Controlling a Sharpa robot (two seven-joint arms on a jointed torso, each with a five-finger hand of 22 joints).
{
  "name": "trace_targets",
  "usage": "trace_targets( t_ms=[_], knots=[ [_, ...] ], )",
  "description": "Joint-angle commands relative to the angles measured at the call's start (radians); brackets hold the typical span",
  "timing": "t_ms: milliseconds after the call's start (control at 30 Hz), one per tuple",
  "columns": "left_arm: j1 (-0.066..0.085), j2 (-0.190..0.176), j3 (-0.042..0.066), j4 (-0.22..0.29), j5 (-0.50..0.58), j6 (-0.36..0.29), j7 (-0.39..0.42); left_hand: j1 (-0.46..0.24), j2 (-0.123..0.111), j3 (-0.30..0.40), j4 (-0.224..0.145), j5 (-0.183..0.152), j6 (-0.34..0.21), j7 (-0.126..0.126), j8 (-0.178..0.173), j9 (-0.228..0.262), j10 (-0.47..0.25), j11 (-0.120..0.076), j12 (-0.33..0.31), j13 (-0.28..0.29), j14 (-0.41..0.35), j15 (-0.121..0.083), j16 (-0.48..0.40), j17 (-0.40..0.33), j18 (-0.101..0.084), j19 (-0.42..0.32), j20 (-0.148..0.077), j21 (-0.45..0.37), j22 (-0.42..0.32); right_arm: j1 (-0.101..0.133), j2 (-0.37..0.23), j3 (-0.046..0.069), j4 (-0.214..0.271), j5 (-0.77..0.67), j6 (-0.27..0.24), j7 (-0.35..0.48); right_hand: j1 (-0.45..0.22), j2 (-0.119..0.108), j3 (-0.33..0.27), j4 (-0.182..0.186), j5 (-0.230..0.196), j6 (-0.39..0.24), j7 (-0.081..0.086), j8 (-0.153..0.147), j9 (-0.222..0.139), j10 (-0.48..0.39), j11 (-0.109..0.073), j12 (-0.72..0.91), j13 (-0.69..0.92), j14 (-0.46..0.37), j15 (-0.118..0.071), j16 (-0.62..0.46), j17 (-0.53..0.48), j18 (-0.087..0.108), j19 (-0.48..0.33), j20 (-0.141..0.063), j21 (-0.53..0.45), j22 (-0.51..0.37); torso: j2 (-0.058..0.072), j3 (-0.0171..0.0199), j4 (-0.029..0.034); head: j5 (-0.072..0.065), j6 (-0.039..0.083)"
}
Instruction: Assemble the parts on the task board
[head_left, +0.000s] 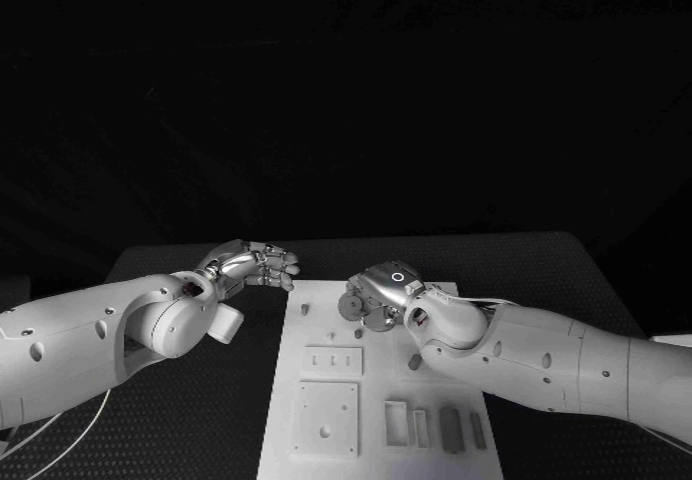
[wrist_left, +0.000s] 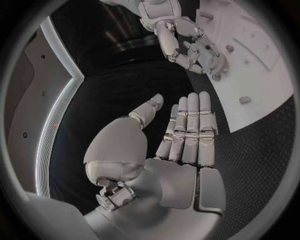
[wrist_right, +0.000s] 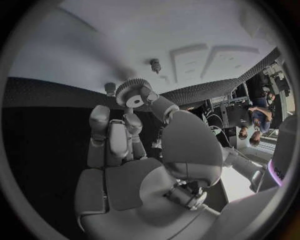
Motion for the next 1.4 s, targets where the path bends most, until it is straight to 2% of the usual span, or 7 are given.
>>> trace_targets(
  t_ms=[33, 467, 867, 933, 1100, 1300, 1400],
  knots=[
    [0.002, 0.003, 0.001, 0.001, -0.003, 0.006, 0.007, -0.003, -0.007, -0.005, -0.001, 0.005, -0.004, 0.003, -0.005, 0.001, 0.008, 0.001, -0.006, 0.001, 0.006, 0.001, -0.006, 0.001, 0.009, 0.002, -0.004, -0.006, 0.002, -0.003, 0.012, 0.0, -0.012, -0.017, 0.01, -0.001, 0.008, -0.003, 0.0, 0.002, 0.003, 0.143, 0.003, -0.004, 0.063, 0.006, 0.001, -0.005, -0.002, 0.008, 0.001, 0.0, -0.002, 0.044, 0.003, -0.003, 0.001, 0.005, 0.0, 0.0003, -0.0026, 0.004, -0.001],
    [0.002, 0.009, 0.001, -0.004, -0.003, 0.008, 0.007, -0.004, -0.006, -0.005, 0.0, 0.005, -0.004, 0.003, -0.006, 0.001, 0.008, 0.001, -0.007, 0.002, 0.006, 0.001, -0.007, 0.002, 0.009, 0.002, -0.004, -0.006, 0.002, -0.01, 0.054, -0.001, -0.082, -0.012, 0.022, -0.001, 0.003, -0.008, -0.001, 0.006, 0.003, 0.135, 0.007, -0.012, 0.063, 0.003, 0.004, -0.009, -0.006, 0.007, 0.003, -0.002, -0.007, 0.044, 0.004, -0.004, -0.002, 0.004, 0.0, 0.0011, -0.0004, 0.005, 0.003],
    [0.002, 0.008, 0.001, -0.001, -0.003, 0.009, 0.005, -0.004, -0.006, -0.005, 0.0, 0.005, -0.005, 0.003, -0.006, 0.001, 0.008, 0.001, -0.008, 0.002, 0.006, 0.001, -0.008, 0.003, 0.009, 0.002, -0.004, -0.007, 0.002, -0.01, 0.064, -0.002, -0.091, 0.01, 0.067, 0.006, 0.002, -0.014, 0.0, 0.008, 0.003, 0.127, 0.009, -0.018, 0.062, -0.002, 0.006, -0.014, -0.01, 0.004, 0.005, -0.004, -0.012, 0.044, 0.003, -0.004, -0.005, 0.003, 0.0, 0.0013, -0.0051, 0.007, 0.0],
    [0.002, 0.008, 0.001, -0.001, -0.003, 0.009, 0.005, -0.004, -0.006, -0.005, 0.0, 0.005, -0.005, 0.003, -0.006, 0.001, 0.008, 0.001, -0.008, 0.002, 0.007, 0.002, -0.009, 0.003, 0.009, 0.002, -0.004, -0.007, 0.002, -0.01, 0.068, -0.003, -0.093, 0.025, 0.07, 0.009, 0.0, -0.02, 0.001, 0.012, 0.003, 0.114, 0.014, -0.028, 0.059, -0.01, 0.011, -0.021, -0.016, 0.0, 0.008, -0.006, -0.017, 0.044, 0.001, -0.004, -0.008, 0.003, -0.001, 0.0016, -0.0049, 0.007, -0.001],
    [0.002, 0.008, 0.001, -0.002, -0.003, 0.009, 0.005, -0.005, -0.007, -0.005, 0.0, 0.005, -0.005, 0.003, -0.006, 0.001, 0.008, 0.001, -0.008, 0.002, 0.007, 0.002, -0.009, 0.004, 0.009, 0.002, -0.004, -0.007, 0.002, -0.01, 0.074, -0.004, -0.091, 0.044, 0.065, 0.014, -0.002, -0.046, 0.005, 0.024, 0.003, -0.011, 0.048, -0.103, 0.024, -0.022, 0.043, -0.026, -0.017, -0.012, 0.038, -0.009, -0.029, 0.044, -0.001, -0.002, -0.014, 0.001, -0.001, 0.0013, -0.003, 0.007, -0.002],
    [0.002, 0.008, 0.001, -0.002, -0.003, 0.009, 0.005, -0.005, -0.007, -0.006, 0.0, 0.005, -0.005, 0.004, -0.007, 0.001, 0.008, 0.001, -0.009, 0.002, 0.007, 0.002, -0.01, 0.004, 0.009, 0.002, -0.004, -0.007, 0.002, -0.01, 0.074, -0.004, -0.091, 0.06, 0.068, 0.016, 0.007, -0.063, 0.005, 0.038, 0.002, -0.128, 0.045, -0.163, -0.008, -0.031, 0.041, -0.027, -0.019, -0.018, 0.037, -0.009, -0.032, 0.044, -0.002, 0.002, -0.017, 0.002, -0.001, 0.001, -0.0036, 0.007, -0.004],
    [0.002, 0.008, 0.001, -0.003, -0.003, 0.016, 0.002, -0.006, -0.008, -0.006, 0.0, 0.005, -0.007, 0.004, -0.008, 0.001, 0.007, 0.002, -0.01, 0.002, 0.007, 0.002, -0.011, 0.005, 0.008, 0.002, -0.004, -0.008, 0.002, -0.01, 0.068, -0.004, -0.087, 0.064, 0.094, 0.012, 0.011, -0.062, 0.005, 0.039, 0.002, -0.135, 0.044, -0.165, -0.009, -0.032, 0.04, -0.027, -0.019, -0.021, 0.036, -0.01, -0.036, 0.044, -0.003, 0.002, -0.018, 0.002, -0.001, 0.0007, -0.0034, 0.007, -0.004]
  ],
)
